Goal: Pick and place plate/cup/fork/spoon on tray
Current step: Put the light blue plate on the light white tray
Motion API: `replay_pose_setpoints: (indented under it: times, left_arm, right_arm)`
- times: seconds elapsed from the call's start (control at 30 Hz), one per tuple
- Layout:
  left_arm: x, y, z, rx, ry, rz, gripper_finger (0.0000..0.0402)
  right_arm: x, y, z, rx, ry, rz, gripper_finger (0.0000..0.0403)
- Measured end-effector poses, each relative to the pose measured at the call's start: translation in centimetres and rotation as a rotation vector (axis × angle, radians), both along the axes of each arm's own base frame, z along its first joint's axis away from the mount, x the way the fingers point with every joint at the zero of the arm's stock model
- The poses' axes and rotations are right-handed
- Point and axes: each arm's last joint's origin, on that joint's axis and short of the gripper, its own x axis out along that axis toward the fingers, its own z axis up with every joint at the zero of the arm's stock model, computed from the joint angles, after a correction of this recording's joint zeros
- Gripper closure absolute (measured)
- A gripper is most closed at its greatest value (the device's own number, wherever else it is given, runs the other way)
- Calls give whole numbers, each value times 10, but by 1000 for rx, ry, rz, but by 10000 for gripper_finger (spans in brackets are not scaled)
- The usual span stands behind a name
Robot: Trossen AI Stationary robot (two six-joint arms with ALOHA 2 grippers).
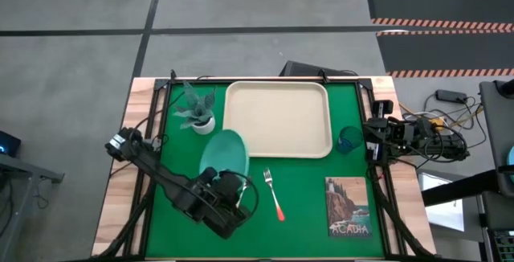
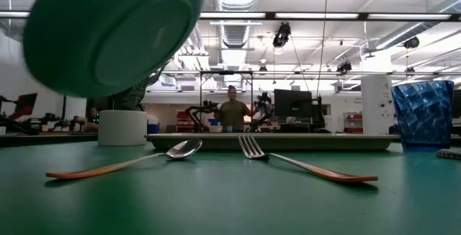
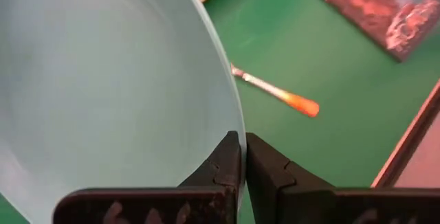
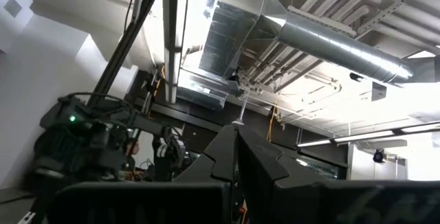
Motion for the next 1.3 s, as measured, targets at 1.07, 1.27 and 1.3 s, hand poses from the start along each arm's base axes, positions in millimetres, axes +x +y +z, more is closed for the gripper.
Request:
replay_pose_setpoints:
  times: [1.07,1.27,1.3]
  left_arm:
    - [80,119,7,364,-35,-216,402]
    - [100,140,-9,381,6,-234,401]
    - [103,141,-14,386,16,-243,401]
  right_arm:
    - [-3,0,6,27,-11,22,394]
    - [-3,0,8,34,-14,29,394]
    - [-3,0,8,32,-14,28,394]
